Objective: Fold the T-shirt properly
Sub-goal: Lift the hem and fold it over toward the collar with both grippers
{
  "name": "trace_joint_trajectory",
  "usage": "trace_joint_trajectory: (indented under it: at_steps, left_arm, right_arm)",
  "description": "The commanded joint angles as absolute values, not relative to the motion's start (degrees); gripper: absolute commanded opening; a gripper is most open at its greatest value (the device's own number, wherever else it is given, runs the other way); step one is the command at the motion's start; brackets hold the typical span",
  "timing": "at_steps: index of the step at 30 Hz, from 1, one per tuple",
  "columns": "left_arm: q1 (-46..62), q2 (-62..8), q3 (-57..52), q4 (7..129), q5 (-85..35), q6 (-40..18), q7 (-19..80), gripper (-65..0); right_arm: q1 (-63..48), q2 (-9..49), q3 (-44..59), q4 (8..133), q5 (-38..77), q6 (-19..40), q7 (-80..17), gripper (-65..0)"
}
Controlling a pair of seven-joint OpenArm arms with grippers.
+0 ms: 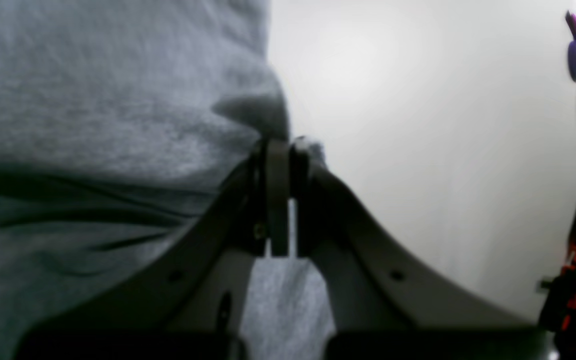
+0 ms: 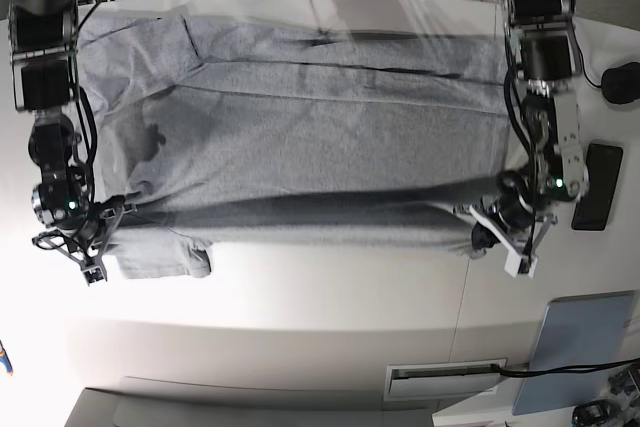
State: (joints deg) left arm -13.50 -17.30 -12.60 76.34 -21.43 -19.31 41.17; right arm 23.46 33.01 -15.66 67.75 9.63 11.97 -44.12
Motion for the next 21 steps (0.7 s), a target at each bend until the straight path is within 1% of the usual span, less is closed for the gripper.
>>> trace_joint_trajectory:
  at_steps: [1,6,11,16,21]
  left_arm:
    - [-13.61,-18.09,-12.93,78.98,-21.91,-19.07,40.01,-65.0]
    - [-8.45,-18.09,-12.93,84.23,-21.93,-19.09,40.01,-65.0]
    - [-5.08,-18.06,-12.93,85.65,-23.88,-19.14,40.07,-65.0]
    - [-2.35,-18.06,-12.93,85.69,-26.83,-19.33,40.05,-65.0]
    - [0.03,-17.93,-12.95,86.65,-28.82,-19.57,39.81,-65.0]
  right_arm:
    - [23.49,34.28,-13.80,70.06,9.37,11.25,-43.35,-65.0]
    - [15.68,34.28,-6.81,77.76,9.39,11.27,-43.64,-65.0]
    - [7.81,34.28,-1.87,84.90,9.37,11.31,-43.72,-65.0]
    - [1.65,34.28,-0.25,88.33,9.08,11.25,-43.72,-65.0]
    - [-2.39,34.28,-0.25,88.66,7.20,8.88,-43.35,-65.0]
